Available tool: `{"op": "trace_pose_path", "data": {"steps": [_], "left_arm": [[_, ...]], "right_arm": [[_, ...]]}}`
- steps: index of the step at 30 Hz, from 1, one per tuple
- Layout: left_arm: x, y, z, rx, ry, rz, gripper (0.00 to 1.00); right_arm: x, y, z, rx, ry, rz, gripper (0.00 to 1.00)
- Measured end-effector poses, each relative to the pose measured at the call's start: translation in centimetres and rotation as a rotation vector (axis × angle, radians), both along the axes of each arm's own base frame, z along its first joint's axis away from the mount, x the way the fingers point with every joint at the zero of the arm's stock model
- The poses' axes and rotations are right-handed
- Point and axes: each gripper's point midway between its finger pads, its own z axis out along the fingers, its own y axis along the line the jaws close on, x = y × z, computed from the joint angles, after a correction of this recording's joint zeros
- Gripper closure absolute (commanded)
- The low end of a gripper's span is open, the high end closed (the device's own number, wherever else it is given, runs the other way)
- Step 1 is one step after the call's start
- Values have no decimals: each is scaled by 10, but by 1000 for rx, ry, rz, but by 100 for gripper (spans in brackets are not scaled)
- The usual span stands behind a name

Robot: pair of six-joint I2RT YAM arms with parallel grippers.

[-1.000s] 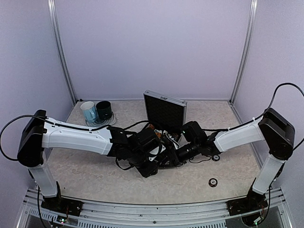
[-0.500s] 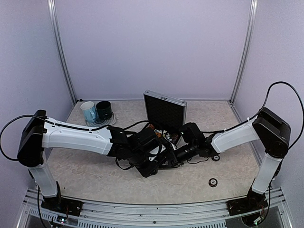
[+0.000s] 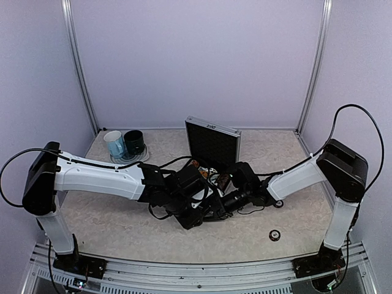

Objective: Pack up texas hold em set
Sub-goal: Pass from the left arm to the right

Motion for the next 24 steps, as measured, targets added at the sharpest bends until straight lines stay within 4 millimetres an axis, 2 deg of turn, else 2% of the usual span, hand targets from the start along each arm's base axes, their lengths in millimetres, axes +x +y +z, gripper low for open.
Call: {"op": "trace_pose_path", "data": {"steps": [6,12,17,18,20,24], "left_arm": [[1,-1,1,-7,-5,2,59],[3,-2,3,-14,-14,9,59],[4,-4,3,-22,-17,9,54],[4,-4,3,-23,-17,9,52],[4,-5,3,-27,-18,10,35],[4,-1,0,-32,-23,21,12]], "right_arm": [[1,2,3,15,10,-12,83],[2,4,5,22,22,-18,99],[2,5,6,26,18,-17,100],[2,5,6,27,18,-18,100],[2,5,6,25,15,-21,100],[5,2,1,3,-6,-31,100]]}}
